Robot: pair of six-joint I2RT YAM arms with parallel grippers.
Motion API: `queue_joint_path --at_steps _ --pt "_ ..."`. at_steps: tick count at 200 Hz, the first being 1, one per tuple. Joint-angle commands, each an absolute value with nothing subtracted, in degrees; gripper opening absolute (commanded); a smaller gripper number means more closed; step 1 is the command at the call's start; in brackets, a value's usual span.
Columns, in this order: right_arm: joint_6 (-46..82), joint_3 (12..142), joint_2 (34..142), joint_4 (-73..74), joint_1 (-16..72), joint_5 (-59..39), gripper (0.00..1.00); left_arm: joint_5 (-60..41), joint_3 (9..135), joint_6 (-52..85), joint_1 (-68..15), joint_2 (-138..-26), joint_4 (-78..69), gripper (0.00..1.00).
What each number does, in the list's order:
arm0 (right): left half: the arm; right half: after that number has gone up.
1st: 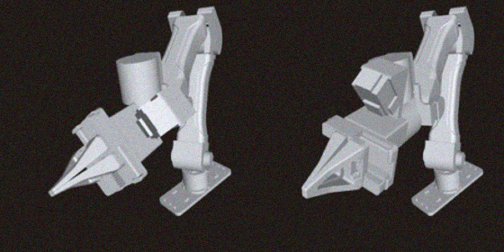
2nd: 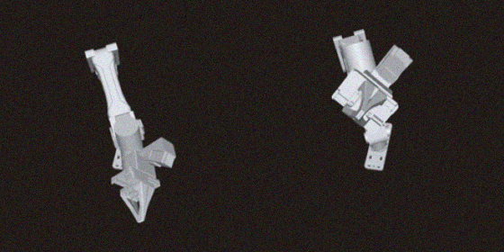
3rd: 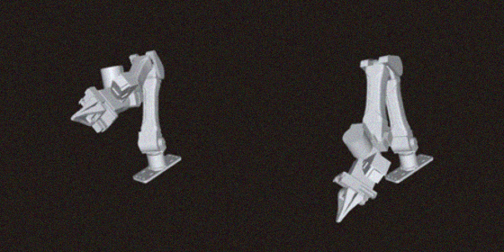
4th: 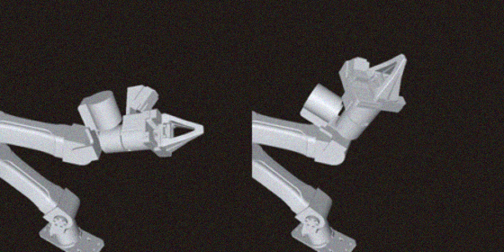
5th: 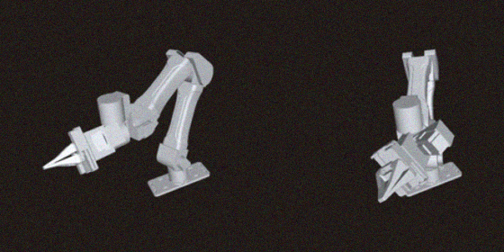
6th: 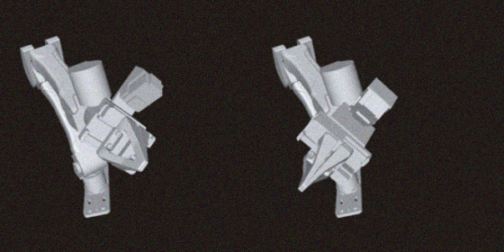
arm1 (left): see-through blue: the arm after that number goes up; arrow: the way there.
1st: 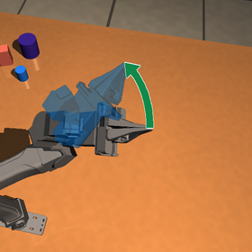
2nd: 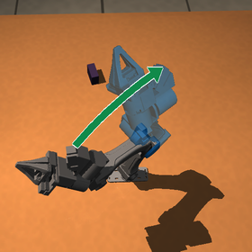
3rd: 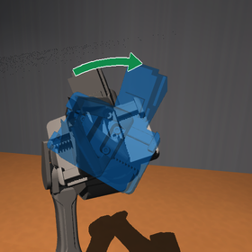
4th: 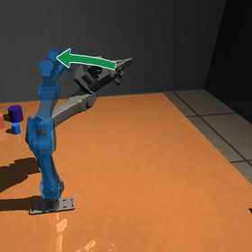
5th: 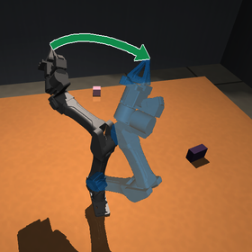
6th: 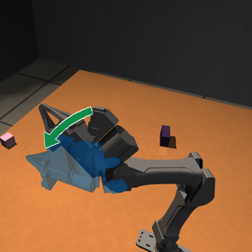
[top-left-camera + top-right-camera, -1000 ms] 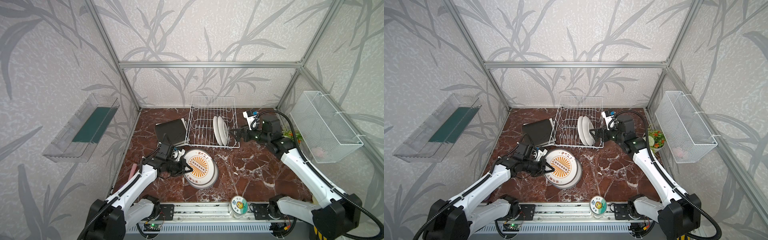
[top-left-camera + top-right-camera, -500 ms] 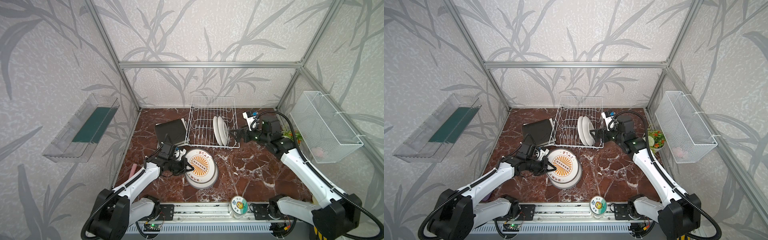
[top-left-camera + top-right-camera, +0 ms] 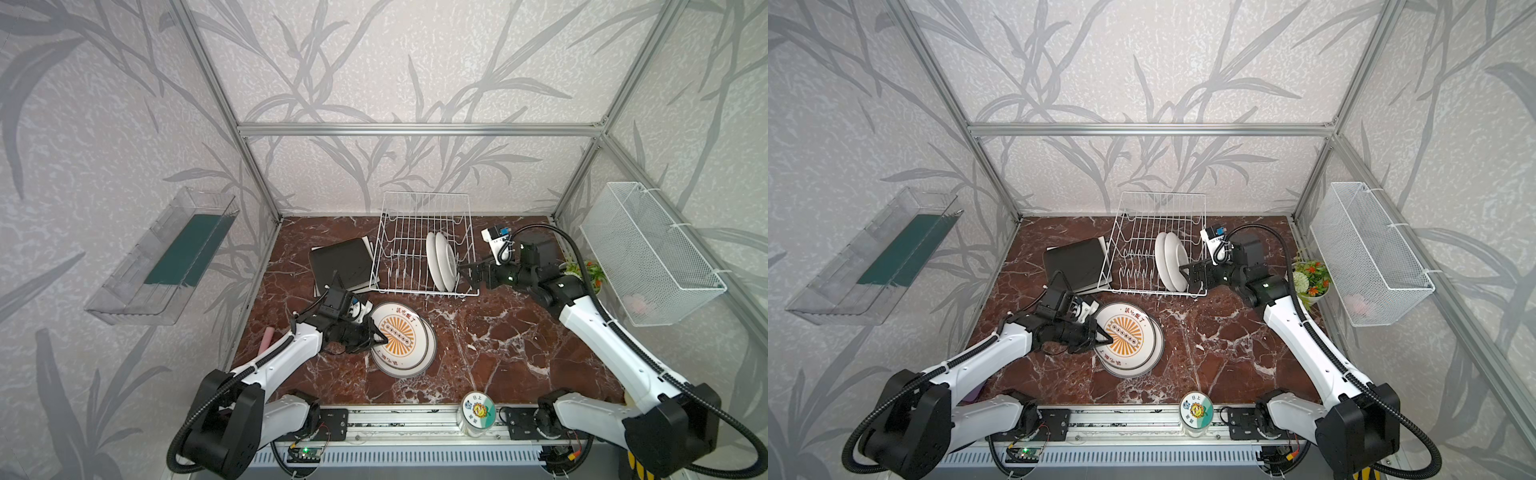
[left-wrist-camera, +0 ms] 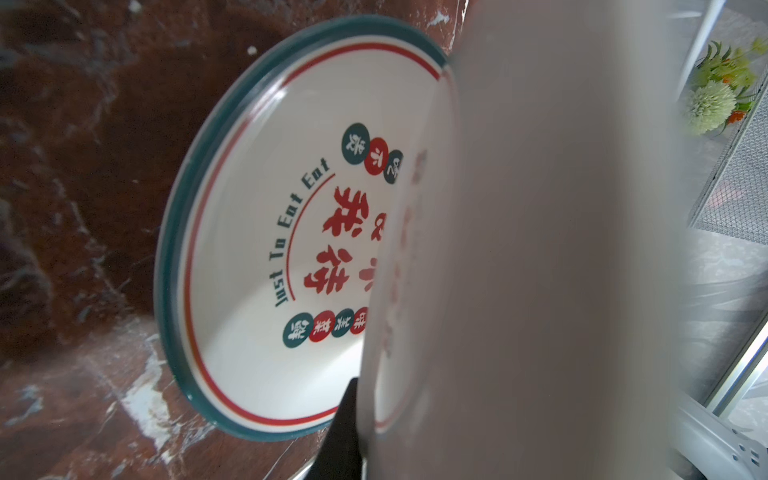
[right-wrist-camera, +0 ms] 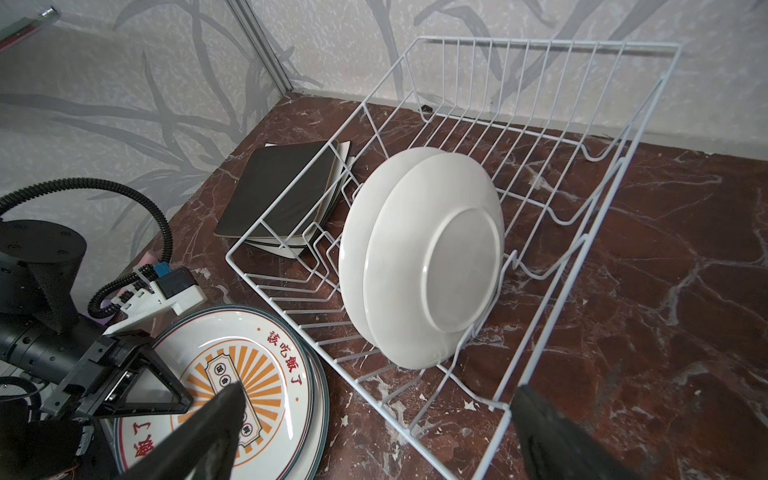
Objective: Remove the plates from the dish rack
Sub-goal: 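Lower the sunburst plate onto the patterned plate and open the left gripper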
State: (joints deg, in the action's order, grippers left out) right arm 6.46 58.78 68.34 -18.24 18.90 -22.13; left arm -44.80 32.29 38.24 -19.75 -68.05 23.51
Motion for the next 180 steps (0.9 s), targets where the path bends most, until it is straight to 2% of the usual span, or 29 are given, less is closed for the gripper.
queue_joint_path --at_steps 1,43,84,130,157,169,180 --pt "5.4 59.0 68.7 -18.8 19.4 -21.6 0.99 -45.6 31.6 39.1 -20.0 -68.6 22.4 0.2" --pt "5.4 59.0 69.1 -18.7 19.6 -21.5 0.99 -44.5 31.6 39.0 -20.1 -69.7 23.4 0.25" --pt "5.3 59.4 69.2 -18.5 19.6 -21.5 0.99 -42.1 31.7 38.7 -20.3 -69.1 25.4 0.4" --pt "4.5 59.7 69.9 -18.9 19.8 -22.5 0.99 -41.3 31.8 38.7 -20.7 -69.9 26.2 0.52" --pt "-0.1 60.7 70.0 -22.4 20.2 -25.2 0.99 -40.8 31.9 38.6 -20.6 -70.5 26.4 0.59" --pt "-2.6 61.4 70.1 -24.7 20.5 -26.3 0.99 -40.3 32.0 38.6 -20.6 -70.7 26.8 0.69" --pt "-4.5 61.8 70.2 -26.4 20.8 -26.9 0.99 -39.6 32.2 38.5 -20.7 -70.7 27.4 0.72"
